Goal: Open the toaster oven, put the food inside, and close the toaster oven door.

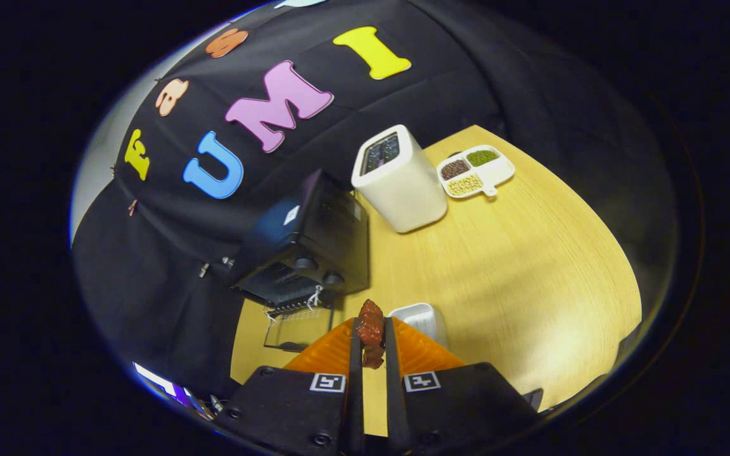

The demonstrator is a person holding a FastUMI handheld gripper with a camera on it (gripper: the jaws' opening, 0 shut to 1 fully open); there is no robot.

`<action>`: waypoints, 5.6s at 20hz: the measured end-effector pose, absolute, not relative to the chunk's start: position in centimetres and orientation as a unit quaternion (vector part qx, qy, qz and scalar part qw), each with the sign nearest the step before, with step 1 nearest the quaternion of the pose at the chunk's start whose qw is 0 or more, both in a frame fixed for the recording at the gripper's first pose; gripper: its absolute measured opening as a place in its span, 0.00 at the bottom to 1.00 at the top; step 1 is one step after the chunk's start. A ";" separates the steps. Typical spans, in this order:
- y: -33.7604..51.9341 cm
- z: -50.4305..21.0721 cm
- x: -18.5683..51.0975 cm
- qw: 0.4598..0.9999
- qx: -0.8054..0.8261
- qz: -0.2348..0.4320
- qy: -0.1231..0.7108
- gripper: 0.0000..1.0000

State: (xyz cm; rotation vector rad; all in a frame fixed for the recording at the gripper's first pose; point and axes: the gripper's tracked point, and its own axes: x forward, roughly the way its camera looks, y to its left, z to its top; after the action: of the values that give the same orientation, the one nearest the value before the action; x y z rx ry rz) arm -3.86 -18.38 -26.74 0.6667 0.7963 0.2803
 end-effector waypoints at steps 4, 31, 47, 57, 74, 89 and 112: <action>-11.0 -22.6 -4.4 0.855 0.339 0.173 0.352 0.19; 10.3 -32.3 8.5 0.840 0.423 0.106 0.322 0.19; 3.9 -32.5 7.7 0.904 0.272 0.033 0.328 0.97; 5.2 -26.7 0.6 0.929 0.186 0.079 0.311 0.98; 12.0 -36.9 -10.2 0.868 0.083 0.107 0.477 0.99; 10.9 -42.3 -8.7 0.856 0.026 0.033 0.515 0.96; 10.5 -33.4 -6.9 0.928 -0.007 0.063 0.367 0.99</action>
State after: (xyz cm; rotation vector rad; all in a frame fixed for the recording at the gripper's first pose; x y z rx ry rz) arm -6.89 10.51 -33.35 -0.0144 0.7521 0.1298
